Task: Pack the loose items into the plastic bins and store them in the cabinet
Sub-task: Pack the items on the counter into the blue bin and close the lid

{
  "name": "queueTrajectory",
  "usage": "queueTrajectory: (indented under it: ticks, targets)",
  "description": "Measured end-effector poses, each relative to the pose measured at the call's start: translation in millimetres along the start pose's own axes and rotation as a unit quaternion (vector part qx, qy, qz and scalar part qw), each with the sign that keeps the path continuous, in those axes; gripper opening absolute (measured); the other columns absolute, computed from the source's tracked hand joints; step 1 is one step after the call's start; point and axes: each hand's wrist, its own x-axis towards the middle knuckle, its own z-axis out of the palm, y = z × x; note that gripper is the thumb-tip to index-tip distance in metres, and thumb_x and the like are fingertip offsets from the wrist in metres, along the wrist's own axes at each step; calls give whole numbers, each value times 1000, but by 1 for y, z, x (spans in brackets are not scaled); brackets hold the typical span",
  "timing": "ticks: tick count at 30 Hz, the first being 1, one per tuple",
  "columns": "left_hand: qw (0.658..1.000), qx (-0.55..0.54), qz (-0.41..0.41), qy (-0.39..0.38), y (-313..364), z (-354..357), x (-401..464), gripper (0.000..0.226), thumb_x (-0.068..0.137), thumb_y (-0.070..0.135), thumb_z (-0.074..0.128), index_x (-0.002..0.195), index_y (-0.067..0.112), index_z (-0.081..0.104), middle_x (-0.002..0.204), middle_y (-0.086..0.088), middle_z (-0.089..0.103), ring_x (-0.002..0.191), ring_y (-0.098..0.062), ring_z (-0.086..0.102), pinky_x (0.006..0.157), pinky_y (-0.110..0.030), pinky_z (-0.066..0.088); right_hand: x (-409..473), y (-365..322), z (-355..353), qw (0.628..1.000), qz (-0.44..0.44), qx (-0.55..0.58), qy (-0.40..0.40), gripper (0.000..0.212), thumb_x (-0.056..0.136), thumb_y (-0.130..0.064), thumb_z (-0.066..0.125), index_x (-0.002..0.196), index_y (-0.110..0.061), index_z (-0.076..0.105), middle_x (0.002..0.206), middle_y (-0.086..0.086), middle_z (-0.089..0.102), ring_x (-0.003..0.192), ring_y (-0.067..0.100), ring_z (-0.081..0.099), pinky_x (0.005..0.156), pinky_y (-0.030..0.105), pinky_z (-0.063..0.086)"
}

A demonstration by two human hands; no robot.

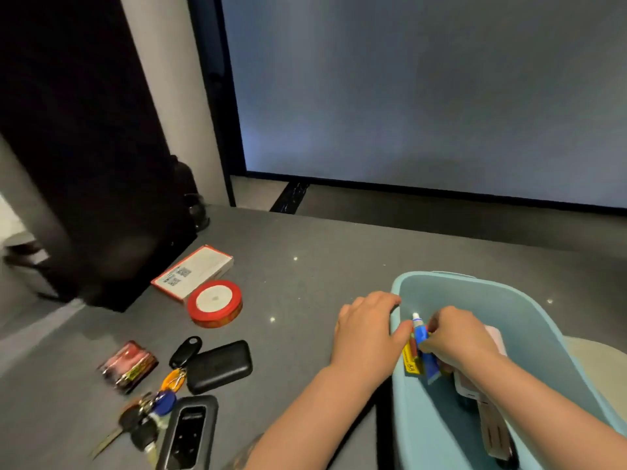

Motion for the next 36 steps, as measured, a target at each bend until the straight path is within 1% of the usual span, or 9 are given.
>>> queueTrajectory:
  ticks: [4, 6, 9, 12, 15, 23, 27, 32, 36]
  targets:
    - [999, 7, -20, 25, -17, -24, -29, 36, 89, 41, 51, 122, 27, 54, 126, 7, 56, 116, -18, 48, 95, -30, 30, -9, 4, -1, 996, -34, -54, 66, 13, 70, -29, 71, 79, -19, 68, 80, 5, 69, 80, 27, 65, 55, 26, 39]
    - [997, 19, -41, 56, -38, -43, -49, 35, 89, 39, 51, 122, 27, 54, 127, 10, 56, 116, -16, 48, 95, -28, 30, -11, 5, -12, 996, -41, 25, 81, 18, 68, -33, 76, 72, -25, 61, 73, 1, 70, 75, 27, 65, 57, 27, 44]
    - [990, 43, -100, 91, -78, -75, -83, 32, 89, 37, 52, 119, 30, 57, 124, 12, 57, 115, -12, 49, 97, -28, 31, -16, -5, -34, 978, -101, 146, 111, 18, 67, -33, 77, 77, -30, 62, 60, -5, 69, 59, 24, 69, 63, 45, 57]
    - [975, 55, -179, 118, -117, -106, -118, 28, 87, 34, 55, 115, 32, 59, 119, 13, 59, 111, -11, 51, 96, -30, 37, -50, -61, -57, 950, -208, 174, 157, 29, 59, -56, 62, 87, -50, 58, 61, -16, 68, 60, 16, 69, 64, 46, 57]
    - [957, 67, -239, 151, -147, -128, -147, 26, 86, 29, 60, 111, 32, 61, 113, 13, 62, 107, -10, 54, 95, -32, 40, -101, -131, -56, 938, -267, 171, 142, 22, 62, -54, 63, 81, -43, 62, 60, -24, 65, 57, 0, 65, 64, 36, 58]
    - [933, 113, -311, 139, -200, -149, -186, 14, 80, 32, 67, 94, 33, 67, 101, 14, 64, 100, -11, 55, 80, -25, 31, -150, -213, 52, 936, -300, 185, -11, 24, 77, -23, 66, 101, -28, 67, 79, -12, 68, 81, 13, 64, 75, 29, 52]
    - [934, 126, -312, 116, -212, -145, -188, 11, 79, 40, 67, 87, 33, 66, 96, 14, 63, 94, -10, 55, 81, -29, 38, -153, -228, 100, 939, -306, 155, -15, 45, 80, -45, 64, 121, -32, 50, 115, -7, 57, 106, 17, 56, 82, 30, 48]
    - [938, 124, -299, 125, -220, -142, -189, 7, 81, 36, 66, 83, 30, 65, 93, 13, 62, 94, -12, 55, 81, -29, 36, -166, -250, 135, 947, -305, 92, 30, 79, 65, -76, 55, 124, -27, 36, 115, -4, 39, 112, 18, 39, 85, 30, 45]
    - [944, 81, -270, 171, -220, -146, -191, 7, 79, 31, 71, 75, 27, 66, 87, 13, 62, 88, -11, 58, 83, -35, 43, -163, -242, 142, 957, -272, 101, 24, 84, 55, -72, 64, 119, -27, 34, 113, -5, 39, 110, 18, 43, 81, 29, 47]
